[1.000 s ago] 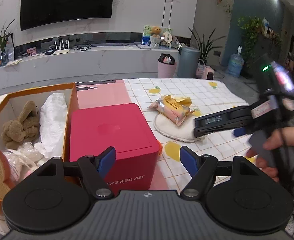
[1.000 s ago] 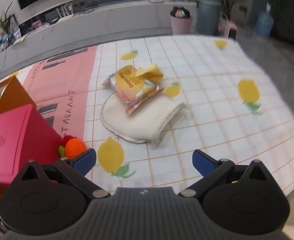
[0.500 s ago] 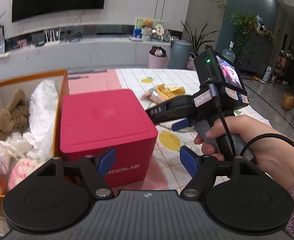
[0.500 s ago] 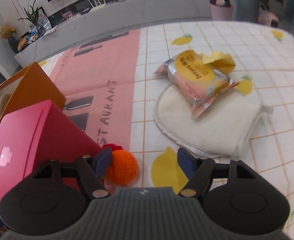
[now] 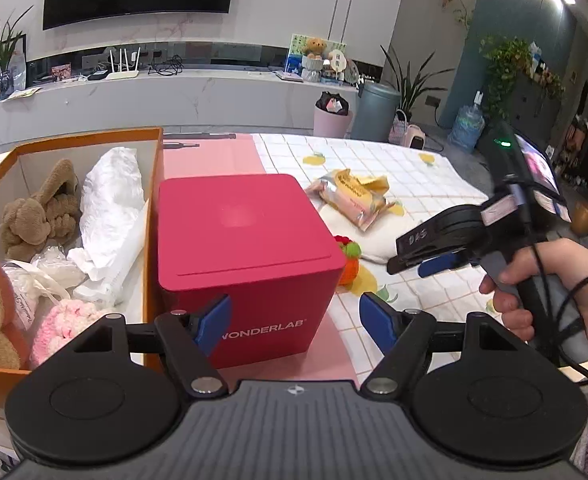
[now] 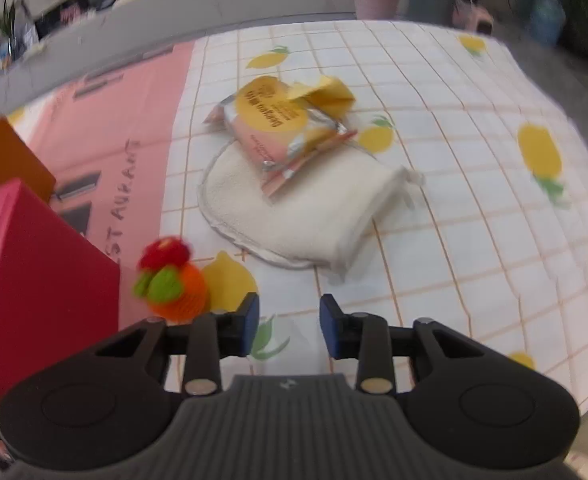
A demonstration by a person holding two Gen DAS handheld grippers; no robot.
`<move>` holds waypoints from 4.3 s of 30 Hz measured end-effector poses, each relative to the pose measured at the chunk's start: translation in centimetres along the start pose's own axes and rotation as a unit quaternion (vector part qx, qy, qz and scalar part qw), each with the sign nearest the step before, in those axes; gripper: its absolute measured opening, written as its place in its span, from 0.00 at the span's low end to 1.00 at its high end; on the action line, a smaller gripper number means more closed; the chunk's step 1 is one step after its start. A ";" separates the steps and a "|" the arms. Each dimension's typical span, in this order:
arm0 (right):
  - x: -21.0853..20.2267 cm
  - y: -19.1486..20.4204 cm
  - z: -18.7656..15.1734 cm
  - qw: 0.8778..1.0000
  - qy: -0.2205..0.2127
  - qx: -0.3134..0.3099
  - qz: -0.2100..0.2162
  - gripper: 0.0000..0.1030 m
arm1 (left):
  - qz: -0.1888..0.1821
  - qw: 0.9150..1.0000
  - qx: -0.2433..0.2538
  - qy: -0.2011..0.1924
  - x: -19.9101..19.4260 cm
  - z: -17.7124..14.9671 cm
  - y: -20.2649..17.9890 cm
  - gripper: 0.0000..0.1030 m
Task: Organize soft objects
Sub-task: 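Move both tools back toward the orange knitted ball on the cloth, then grasp the orange knitted ball with the right tool, then grasp the silver Deeyeo snack bag with the left tool while the right tool holds the ball, then lift the snack bag and knitted ball and carry them toward the orange box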
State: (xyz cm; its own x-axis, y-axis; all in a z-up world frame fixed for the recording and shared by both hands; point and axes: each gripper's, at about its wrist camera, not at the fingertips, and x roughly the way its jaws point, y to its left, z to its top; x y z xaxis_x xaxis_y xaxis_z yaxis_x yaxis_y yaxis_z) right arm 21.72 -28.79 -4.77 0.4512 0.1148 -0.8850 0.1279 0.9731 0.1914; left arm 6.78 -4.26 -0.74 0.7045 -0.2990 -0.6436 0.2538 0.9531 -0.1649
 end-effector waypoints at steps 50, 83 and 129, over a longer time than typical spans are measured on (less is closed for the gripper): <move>1.9 -11.1 6.5 0.994 -0.019 0.101 -0.047 0.40 | 0.051 0.968 -0.091 0.228 31.6 15.1 -9.6 0.86; 1.4 -10.0 6.2 0.997 -0.021 0.073 -0.023 0.40 | 0.080 0.968 0.025 0.237 27.7 12.4 -10.0 0.59; 0.1 -9.7 5.9 0.996 -0.034 0.079 0.038 0.04 | 0.010 0.990 0.073 0.116 24.2 15.2 -8.0 0.51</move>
State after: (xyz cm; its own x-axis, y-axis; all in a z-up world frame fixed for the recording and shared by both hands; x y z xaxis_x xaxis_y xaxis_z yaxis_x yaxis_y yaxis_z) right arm 25.70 -39.43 -4.26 0.5229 0.1677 -0.8357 0.2257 0.9182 0.3254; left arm 31.86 -19.79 -3.64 0.5430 -0.2449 -0.8033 0.3459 0.9368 -0.0517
